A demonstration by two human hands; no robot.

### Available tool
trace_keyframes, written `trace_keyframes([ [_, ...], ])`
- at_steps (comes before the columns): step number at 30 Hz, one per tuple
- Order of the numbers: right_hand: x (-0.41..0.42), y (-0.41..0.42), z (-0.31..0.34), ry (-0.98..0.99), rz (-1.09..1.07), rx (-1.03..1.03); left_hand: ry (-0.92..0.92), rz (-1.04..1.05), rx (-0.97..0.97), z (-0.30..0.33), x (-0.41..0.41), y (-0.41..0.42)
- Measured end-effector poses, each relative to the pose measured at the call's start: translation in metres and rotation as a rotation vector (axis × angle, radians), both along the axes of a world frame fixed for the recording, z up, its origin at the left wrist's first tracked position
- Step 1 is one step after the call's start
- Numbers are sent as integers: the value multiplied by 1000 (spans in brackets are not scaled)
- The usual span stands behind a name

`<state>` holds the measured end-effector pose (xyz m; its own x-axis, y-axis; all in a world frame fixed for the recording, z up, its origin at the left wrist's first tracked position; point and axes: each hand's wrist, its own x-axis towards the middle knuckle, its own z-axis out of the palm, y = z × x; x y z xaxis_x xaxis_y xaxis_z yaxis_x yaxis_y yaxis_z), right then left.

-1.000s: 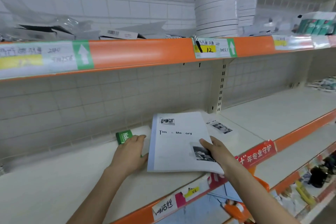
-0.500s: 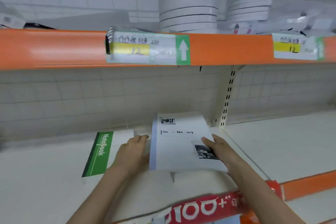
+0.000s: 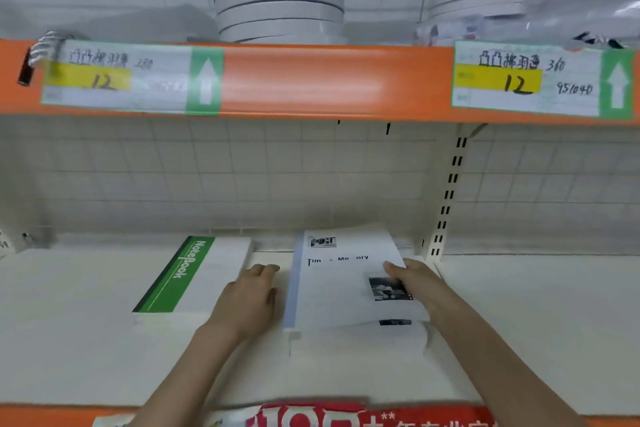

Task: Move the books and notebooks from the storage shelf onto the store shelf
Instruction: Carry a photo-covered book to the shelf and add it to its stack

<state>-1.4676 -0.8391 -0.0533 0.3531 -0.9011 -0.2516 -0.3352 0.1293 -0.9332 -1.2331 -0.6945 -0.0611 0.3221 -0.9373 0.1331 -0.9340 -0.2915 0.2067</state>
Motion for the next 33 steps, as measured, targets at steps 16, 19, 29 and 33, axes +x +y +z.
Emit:
trace_keyframes([
  [16,1,1,0,351,-8,-367,276,0,-105,-4,-26,3],
  [19,0,9,2,523,-2,-549,360,-65,-116,-2,-39,7],
  [29,12,31,-14,462,91,-493,639,-29,-213,-16,-60,-2],
  [33,12,28,-11,502,100,-468,648,-13,-221,-14,-65,-3],
])
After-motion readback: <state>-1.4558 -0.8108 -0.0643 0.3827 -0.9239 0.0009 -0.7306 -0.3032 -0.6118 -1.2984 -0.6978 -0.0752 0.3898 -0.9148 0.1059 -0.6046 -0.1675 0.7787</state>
